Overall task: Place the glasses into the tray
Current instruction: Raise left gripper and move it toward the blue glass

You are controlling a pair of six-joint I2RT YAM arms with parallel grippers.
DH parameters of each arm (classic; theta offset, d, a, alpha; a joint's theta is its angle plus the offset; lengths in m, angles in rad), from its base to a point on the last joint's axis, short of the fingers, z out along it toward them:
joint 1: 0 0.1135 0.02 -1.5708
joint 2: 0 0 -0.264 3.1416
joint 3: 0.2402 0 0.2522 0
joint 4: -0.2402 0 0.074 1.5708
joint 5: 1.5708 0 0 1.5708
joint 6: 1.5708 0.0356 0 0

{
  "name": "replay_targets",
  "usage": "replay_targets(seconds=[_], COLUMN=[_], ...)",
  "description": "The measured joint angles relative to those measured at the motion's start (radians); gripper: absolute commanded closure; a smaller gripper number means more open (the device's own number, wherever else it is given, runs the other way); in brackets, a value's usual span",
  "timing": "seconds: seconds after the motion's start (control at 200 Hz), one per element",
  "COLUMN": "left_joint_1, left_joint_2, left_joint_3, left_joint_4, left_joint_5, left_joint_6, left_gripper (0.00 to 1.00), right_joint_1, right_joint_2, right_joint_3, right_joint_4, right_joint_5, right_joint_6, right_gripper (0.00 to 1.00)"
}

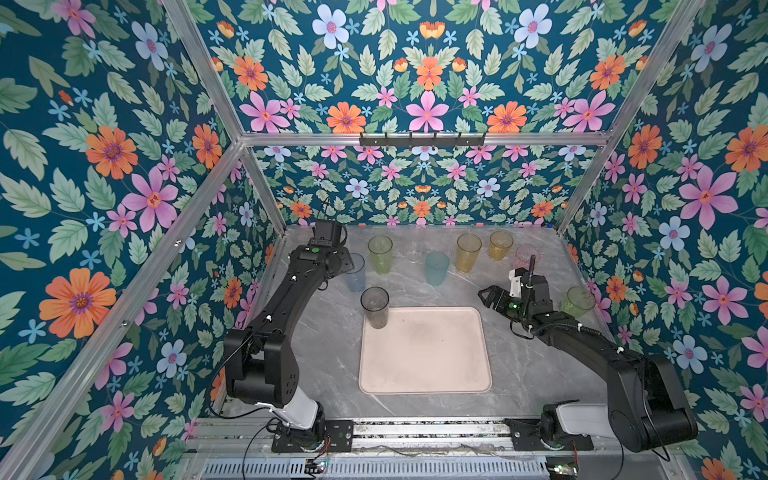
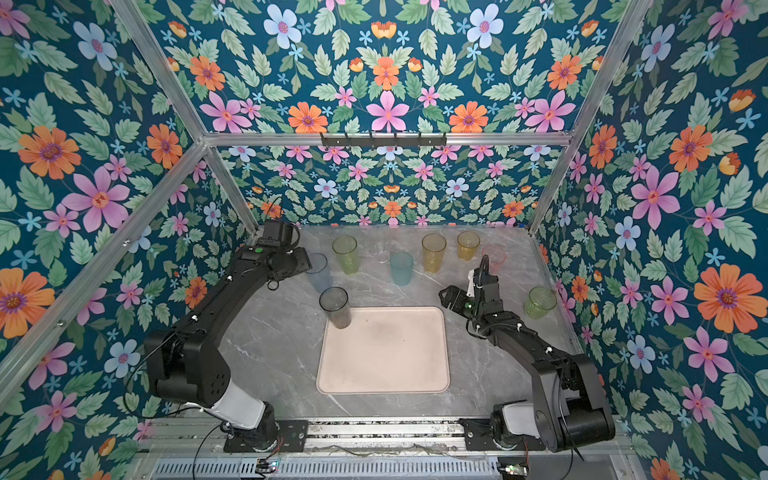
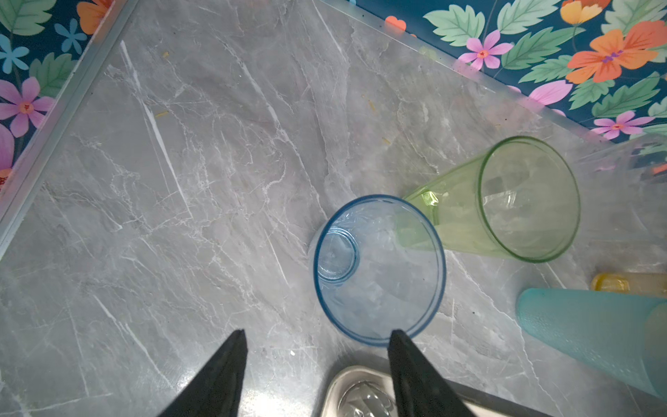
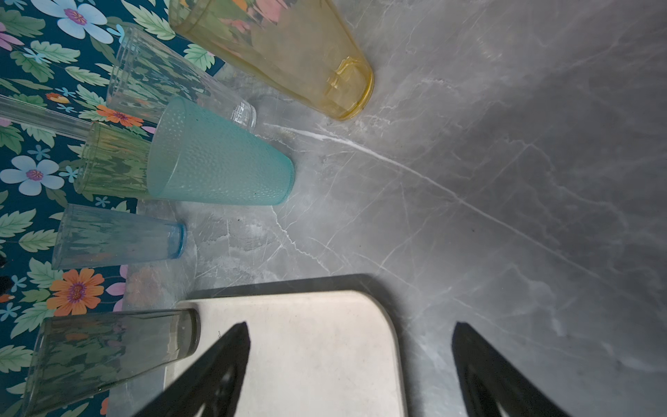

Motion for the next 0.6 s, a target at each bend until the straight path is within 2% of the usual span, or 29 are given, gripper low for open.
replay_targets(seconds=[0.265,0.6], left_joint_1=[0.000,0.000], left_joint_2=[0.066,0.130], left_joint_3=[0.028,0.044], left_joint_4=[0.002,0.008], left_joint_5=[0.008,-0.001], left_joint_6=[0.001,0.011], left_gripper=[0.37,0.57], right_joint_1=[0.000,0.000], right_joint_2=[0.002,0.002], right_joint_3=[0.002,0.004], right_joint_4=[-0.001,-0.005], right_joint_5=[0.000,0.000], right_joint_6=[0.000,0.000], right_gripper=[0.11,0.11])
